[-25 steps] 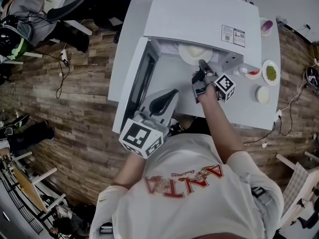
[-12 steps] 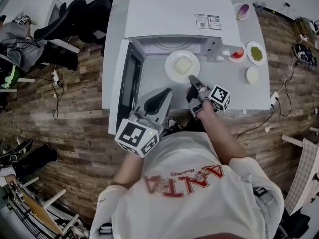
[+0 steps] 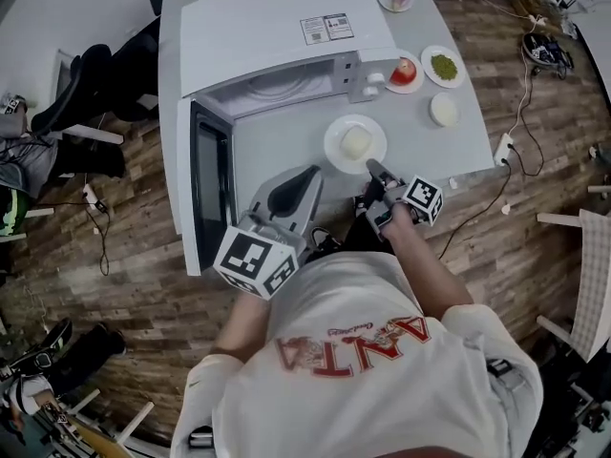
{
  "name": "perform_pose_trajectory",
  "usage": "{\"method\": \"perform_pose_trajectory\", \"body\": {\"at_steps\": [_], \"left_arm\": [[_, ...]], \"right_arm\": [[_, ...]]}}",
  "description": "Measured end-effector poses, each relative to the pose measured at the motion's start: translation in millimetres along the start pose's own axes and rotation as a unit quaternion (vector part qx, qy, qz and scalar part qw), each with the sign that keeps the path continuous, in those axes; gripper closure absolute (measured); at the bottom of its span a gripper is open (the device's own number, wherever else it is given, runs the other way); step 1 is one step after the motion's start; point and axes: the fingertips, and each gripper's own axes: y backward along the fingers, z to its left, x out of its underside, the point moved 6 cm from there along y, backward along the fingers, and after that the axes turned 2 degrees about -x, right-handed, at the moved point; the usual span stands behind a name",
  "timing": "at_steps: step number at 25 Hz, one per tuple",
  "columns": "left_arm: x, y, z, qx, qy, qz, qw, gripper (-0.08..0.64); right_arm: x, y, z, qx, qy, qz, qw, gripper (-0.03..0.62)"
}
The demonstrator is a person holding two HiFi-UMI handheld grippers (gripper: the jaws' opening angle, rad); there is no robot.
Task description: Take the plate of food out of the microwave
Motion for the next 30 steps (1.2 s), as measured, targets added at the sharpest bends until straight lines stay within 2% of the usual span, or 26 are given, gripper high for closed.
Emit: {"method": "perform_pose_trajectory", "body": {"at_steps": [10, 16, 23, 27, 30], "left_arm": [[7, -14, -12, 0.015, -0.001, 0.018, 0.9997, 0.551], [11, -15, -13, 0.015, -0.001, 0.024, 0.9996, 0.551], [12, -10, -7, 0.006, 0.004, 0.022, 0.9997, 0.551], [12, -9, -4, 0.006, 0.007, 0.021, 0.9997, 0.551], [14, -9, -4, 0.008, 0.012, 0.022, 0.9996, 0.551]], "right_arm": [[-66, 43, -31, 0.016, -0.011, -0.099, 0.995, 0.575], [-90, 45, -40, 0.032, -0.021, -0.130, 0.991, 0.575], [-94, 44, -45, 0.055, -0.018, -0.130, 0.990, 0.574], [-98, 39, -37, 0.082, 0.023, -0.112, 0.990, 0.572], [-101, 36, -31, 0.098, 0.064, -0.088, 0.989, 0.477]]}}
